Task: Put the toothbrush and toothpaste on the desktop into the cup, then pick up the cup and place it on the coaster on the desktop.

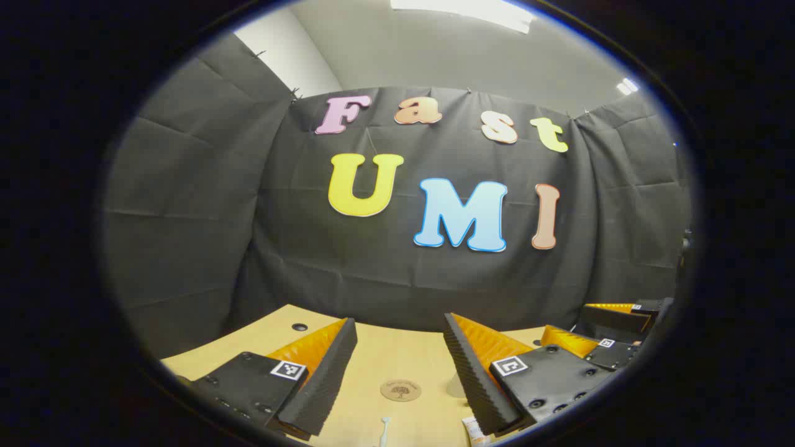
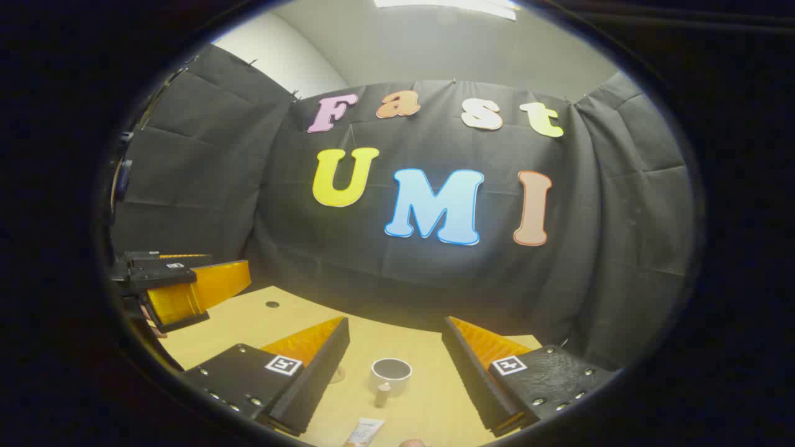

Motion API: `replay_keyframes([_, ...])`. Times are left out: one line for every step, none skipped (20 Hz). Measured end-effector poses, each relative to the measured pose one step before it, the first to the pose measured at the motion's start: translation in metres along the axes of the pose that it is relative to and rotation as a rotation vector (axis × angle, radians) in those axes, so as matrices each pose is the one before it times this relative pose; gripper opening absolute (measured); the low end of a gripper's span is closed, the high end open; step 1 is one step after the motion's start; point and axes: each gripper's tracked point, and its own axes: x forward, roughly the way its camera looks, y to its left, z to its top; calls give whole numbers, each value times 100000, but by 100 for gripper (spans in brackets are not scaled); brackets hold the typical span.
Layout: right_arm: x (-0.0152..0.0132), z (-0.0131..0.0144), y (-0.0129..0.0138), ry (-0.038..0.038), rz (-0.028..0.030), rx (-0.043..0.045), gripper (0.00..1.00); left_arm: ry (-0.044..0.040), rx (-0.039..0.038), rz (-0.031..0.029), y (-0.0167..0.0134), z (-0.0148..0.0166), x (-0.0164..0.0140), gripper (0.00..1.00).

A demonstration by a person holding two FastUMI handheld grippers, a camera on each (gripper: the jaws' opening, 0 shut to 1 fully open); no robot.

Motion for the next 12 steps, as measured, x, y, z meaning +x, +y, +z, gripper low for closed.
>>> replay_keyframes([-79,-164,14,367,-21,-25,95,207,-260,-5,-45,-25,10,94])
replay_keyframes([16,-129,-43,318,-434,-245,95,272,-62,-39,-92,-95,-16,94])
replay_keyframes([-56,-419,-89,969,-453,-539,95,518,135,-128,56,-6,27,94])
replay_keyframes([-14,-260,56,768,136,-2,95,193,133,-224,43,-127,-4,93])
replay_keyframes([-47,-265,136,642,217,566,95,451,284,-254,-19,-6,49,93])
replay_keyframes([-20,-247,-4,644,100,975,95,532,424,-217,-66,-150,1,94])
replay_keyframes([-44,-385,-13,855,-133,931,95,646,323,-262,17,-200,-47,94])
replay_keyframes([-45,-212,-176,649,-725,517,95,193,56,-470,-31,51,23,91])
replay_keyframes([-20,-136,-113,383,-799,271,95,380,-113,-457,-105,-105,27,93])
replay_keyframes([-8,-145,-175,517,-622,165,95,551,-82,-396,-101,-115,-2,93])
replay_keyframes([-49,-275,-149,1016,-376,82,95,527,-24,-380,-69,-150,-41,93])
replay_keyframes([72,-202,-150,860,-368,72,95,499,-5,-422,-91,-55,21,93])
